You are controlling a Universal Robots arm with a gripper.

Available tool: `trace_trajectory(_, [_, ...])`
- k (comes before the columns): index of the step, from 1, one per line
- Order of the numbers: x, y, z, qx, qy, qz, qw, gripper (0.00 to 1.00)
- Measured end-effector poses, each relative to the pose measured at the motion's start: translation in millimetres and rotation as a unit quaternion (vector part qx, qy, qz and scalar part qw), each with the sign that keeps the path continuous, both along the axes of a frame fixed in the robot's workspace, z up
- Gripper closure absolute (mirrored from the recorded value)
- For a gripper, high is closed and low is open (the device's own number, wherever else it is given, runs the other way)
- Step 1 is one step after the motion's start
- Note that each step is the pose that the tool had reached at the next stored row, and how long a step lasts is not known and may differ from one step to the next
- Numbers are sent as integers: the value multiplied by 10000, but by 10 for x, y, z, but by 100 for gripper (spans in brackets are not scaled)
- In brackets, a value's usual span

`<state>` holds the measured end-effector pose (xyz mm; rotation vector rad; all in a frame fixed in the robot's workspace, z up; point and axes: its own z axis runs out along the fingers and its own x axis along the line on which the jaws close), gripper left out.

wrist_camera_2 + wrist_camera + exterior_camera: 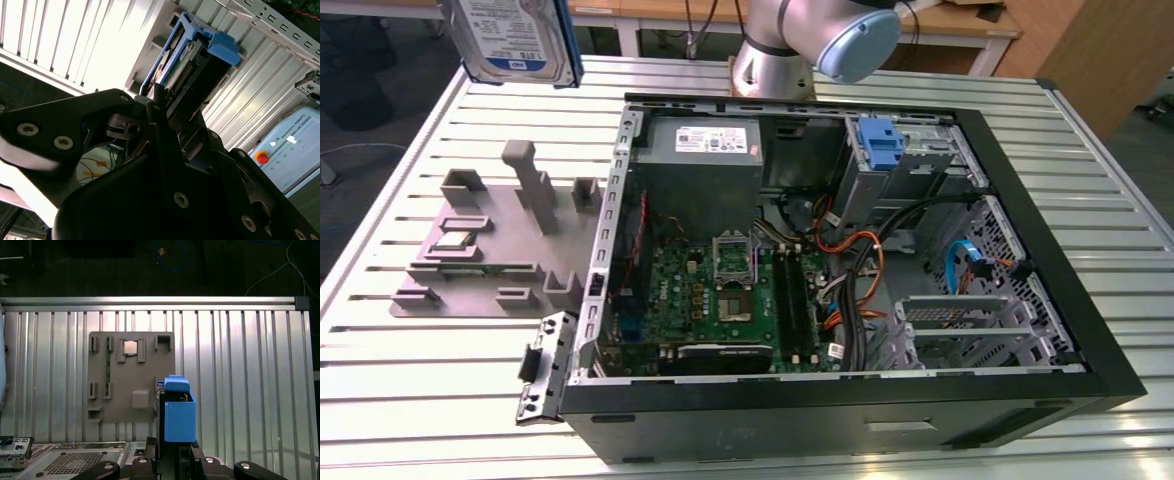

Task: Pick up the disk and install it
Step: 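Pick up the disk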

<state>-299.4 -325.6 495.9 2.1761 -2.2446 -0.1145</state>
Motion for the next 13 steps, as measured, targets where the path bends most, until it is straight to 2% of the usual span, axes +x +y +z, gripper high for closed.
trace_trajectory(13, [163,0,0,0,0,0,10000,65])
